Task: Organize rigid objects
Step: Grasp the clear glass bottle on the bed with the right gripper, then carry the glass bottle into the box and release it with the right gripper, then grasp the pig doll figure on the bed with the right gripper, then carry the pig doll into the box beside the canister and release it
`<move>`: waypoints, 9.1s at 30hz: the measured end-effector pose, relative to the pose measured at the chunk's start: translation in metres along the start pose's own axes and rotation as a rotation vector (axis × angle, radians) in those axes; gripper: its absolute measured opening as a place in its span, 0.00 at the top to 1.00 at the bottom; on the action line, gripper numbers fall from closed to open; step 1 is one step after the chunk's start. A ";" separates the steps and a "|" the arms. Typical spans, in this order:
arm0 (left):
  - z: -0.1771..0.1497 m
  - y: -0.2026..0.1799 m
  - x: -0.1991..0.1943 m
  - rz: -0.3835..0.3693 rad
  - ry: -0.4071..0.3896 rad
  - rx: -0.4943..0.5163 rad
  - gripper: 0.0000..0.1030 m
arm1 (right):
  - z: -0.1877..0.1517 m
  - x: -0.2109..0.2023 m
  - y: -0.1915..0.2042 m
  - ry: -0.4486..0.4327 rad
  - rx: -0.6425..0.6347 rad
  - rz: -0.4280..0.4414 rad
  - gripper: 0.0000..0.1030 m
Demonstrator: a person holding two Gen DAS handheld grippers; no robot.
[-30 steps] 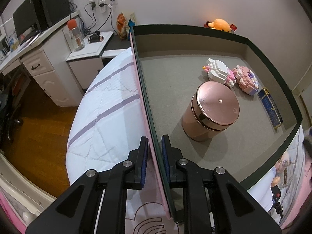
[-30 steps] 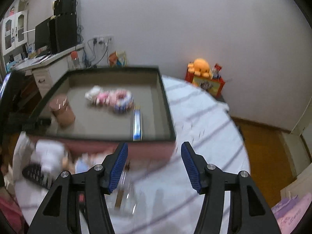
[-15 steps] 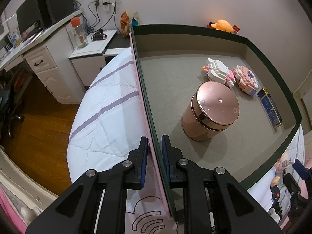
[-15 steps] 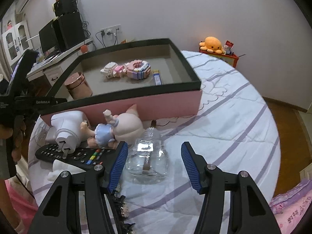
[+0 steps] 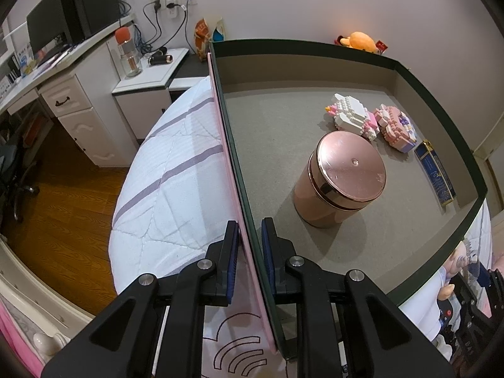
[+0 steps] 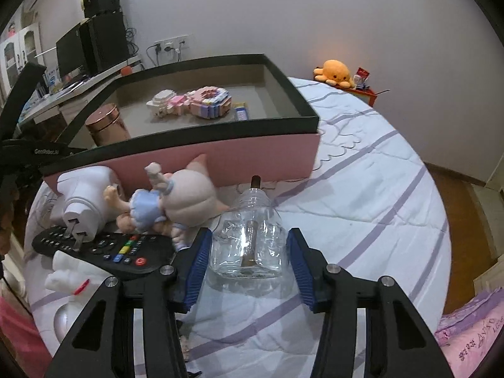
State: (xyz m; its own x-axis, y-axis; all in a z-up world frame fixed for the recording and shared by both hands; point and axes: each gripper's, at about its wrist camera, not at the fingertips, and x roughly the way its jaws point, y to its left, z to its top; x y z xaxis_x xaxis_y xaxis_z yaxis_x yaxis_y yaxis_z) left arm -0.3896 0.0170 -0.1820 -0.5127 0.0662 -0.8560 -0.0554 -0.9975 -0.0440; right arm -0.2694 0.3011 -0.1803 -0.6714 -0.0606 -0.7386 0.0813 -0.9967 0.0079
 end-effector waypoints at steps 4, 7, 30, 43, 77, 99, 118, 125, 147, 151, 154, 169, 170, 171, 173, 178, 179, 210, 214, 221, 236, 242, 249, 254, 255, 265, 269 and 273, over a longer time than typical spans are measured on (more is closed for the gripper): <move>0.000 0.000 0.000 0.000 0.000 0.000 0.86 | 0.001 -0.003 -0.005 -0.010 0.000 -0.062 0.51; 0.000 0.000 0.000 0.000 0.000 0.000 0.86 | 0.003 -0.007 -0.011 -0.022 0.003 -0.103 0.51; -0.001 -0.001 0.002 -0.008 -0.002 -0.009 0.85 | 0.136 0.007 0.016 -0.101 -0.086 0.017 0.51; 0.000 -0.002 0.001 -0.008 -0.002 -0.006 0.85 | 0.117 0.047 0.059 0.035 -0.125 0.090 0.50; 0.000 0.002 0.002 -0.013 -0.003 -0.011 0.85 | 0.084 -0.019 0.027 -0.069 -0.050 0.051 0.40; 0.000 0.004 0.003 -0.017 -0.007 -0.015 0.85 | 0.032 0.004 0.024 0.041 -0.015 0.098 0.39; 0.000 0.006 0.003 -0.019 -0.008 -0.009 0.85 | 0.038 0.020 0.020 0.044 0.101 0.137 0.49; -0.001 0.007 0.003 -0.020 -0.007 -0.009 0.85 | 0.037 0.020 0.020 0.021 0.100 0.168 0.56; 0.000 0.007 0.002 -0.022 -0.009 -0.010 0.85 | 0.051 -0.032 -0.011 -0.126 0.075 -0.127 0.57; 0.000 0.007 0.003 -0.021 -0.009 -0.011 0.85 | 0.069 -0.048 -0.012 -0.181 0.057 -0.152 0.64; 0.000 0.007 0.003 -0.022 -0.010 -0.012 0.85 | 0.085 -0.054 -0.008 -0.209 0.043 -0.146 0.74; -0.002 0.010 0.002 -0.031 -0.013 -0.012 0.84 | 0.087 -0.040 -0.012 -0.157 0.068 -0.080 0.74; -0.002 0.010 0.002 -0.032 -0.013 -0.013 0.84 | 0.081 -0.040 -0.015 -0.135 0.075 -0.081 0.68; -0.002 0.009 0.001 -0.032 -0.013 -0.013 0.84 | 0.076 -0.038 -0.016 -0.117 0.080 -0.088 0.60; -0.003 0.010 0.002 -0.032 -0.014 -0.014 0.84 | 0.061 -0.034 -0.017 -0.082 0.095 -0.091 0.57; -0.003 0.010 0.002 -0.040 -0.015 -0.015 0.84 | 0.034 -0.028 -0.017 -0.062 0.225 -0.036 0.55; -0.003 0.010 0.002 -0.040 -0.015 -0.015 0.84 | 0.031 -0.030 -0.015 -0.076 0.238 -0.050 0.55; -0.002 0.014 0.003 -0.055 -0.017 -0.013 0.82 | 0.016 0.012 0.009 -0.001 0.377 -0.060 0.27; -0.002 0.014 0.003 -0.055 -0.017 -0.013 0.82 | 0.014 0.007 0.012 -0.029 0.336 -0.040 0.36; -0.002 0.014 0.003 -0.055 -0.016 -0.013 0.82 | 0.012 -0.002 0.008 -0.040 0.302 -0.037 0.37; -0.001 0.015 0.003 -0.056 -0.017 -0.015 0.82 | 0.063 -0.044 0.006 -0.153 0.185 -0.045 0.37; -0.001 0.015 0.003 -0.056 -0.017 -0.015 0.82 | 0.101 -0.026 0.025 -0.125 0.076 0.017 0.37; -0.001 0.015 0.003 -0.055 -0.016 -0.014 0.82 | 0.124 0.020 0.053 -0.026 -0.059 0.053 0.37; -0.002 0.015 0.004 -0.055 -0.016 -0.014 0.82 | 0.128 0.038 0.084 0.033 -0.163 0.129 0.37; -0.002 0.016 0.004 -0.055 -0.016 -0.013 0.82 | 0.129 0.041 0.088 0.043 -0.190 0.131 0.37; -0.002 0.015 0.004 -0.054 -0.016 -0.013 0.82 | 0.126 0.066 0.120 0.140 -0.353 0.147 0.50; -0.001 0.016 0.003 -0.055 -0.014 -0.013 0.82 | 0.128 0.072 0.132 0.167 -0.365 0.147 0.51; -0.001 0.016 0.003 -0.052 -0.015 -0.015 0.82 | 0.130 0.074 0.136 0.175 -0.377 0.164 0.54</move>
State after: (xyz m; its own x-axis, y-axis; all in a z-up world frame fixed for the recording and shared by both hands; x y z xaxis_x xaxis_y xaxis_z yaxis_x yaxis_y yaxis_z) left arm -0.3911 0.0013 -0.1860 -0.5224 0.1185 -0.8444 -0.0693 -0.9929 -0.0964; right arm -0.4039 0.1544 -0.1467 -0.4952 -0.1741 -0.8512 0.4610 -0.8831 -0.0875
